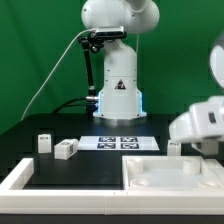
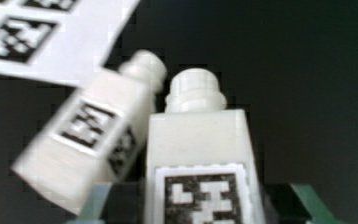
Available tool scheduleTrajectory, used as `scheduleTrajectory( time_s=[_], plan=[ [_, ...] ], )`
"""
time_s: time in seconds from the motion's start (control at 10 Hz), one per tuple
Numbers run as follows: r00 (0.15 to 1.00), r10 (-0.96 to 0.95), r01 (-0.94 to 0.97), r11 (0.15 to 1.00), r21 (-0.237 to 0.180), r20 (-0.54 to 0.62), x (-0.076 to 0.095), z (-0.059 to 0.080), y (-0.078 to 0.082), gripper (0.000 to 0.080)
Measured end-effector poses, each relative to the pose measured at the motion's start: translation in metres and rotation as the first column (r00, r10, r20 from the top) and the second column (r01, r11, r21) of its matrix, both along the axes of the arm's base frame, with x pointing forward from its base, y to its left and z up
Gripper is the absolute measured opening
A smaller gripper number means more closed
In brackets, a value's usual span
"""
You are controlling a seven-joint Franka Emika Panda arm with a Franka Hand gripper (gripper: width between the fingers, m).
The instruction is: Assemble one leg
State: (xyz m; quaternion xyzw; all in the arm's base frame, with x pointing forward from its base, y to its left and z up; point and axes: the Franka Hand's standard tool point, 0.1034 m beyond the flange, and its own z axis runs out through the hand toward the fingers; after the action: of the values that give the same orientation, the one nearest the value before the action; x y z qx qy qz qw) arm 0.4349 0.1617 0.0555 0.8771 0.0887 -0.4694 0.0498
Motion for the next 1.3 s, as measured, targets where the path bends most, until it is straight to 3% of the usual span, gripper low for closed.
scheduleTrajectory(
  time_s=[0.3,0.4,0.5,0.6,0.8,1.0,1.3],
  plan=[
    [0.999,-0.02,0.019,0.999,0.032,0.029,0.019,0.057,-0.027,0.0287],
    [0.999,-0.029,0.028,0.999,0.031,0.037,0.022,0.064,-0.032,0.0287],
    [0.997,-0.03,0.028,0.999,0.039,0.064,0.026,0.058,-0.03,0.0287],
    [0.98,-0.041,0.028,0.997,0.068,0.193,0.041,0.054,-0.025,0.0287],
    [0.933,-0.053,0.02,0.995,0.096,0.357,0.038,0.06,-0.027,0.0287],
    [0.813,-0.051,-0.061,0.983,0.172,0.58,0.064,0.05,-0.029,0.0288],
    [0.648,-0.077,-0.121,0.972,0.203,0.758,0.096,0.062,-0.041,0.0288]
  ],
)
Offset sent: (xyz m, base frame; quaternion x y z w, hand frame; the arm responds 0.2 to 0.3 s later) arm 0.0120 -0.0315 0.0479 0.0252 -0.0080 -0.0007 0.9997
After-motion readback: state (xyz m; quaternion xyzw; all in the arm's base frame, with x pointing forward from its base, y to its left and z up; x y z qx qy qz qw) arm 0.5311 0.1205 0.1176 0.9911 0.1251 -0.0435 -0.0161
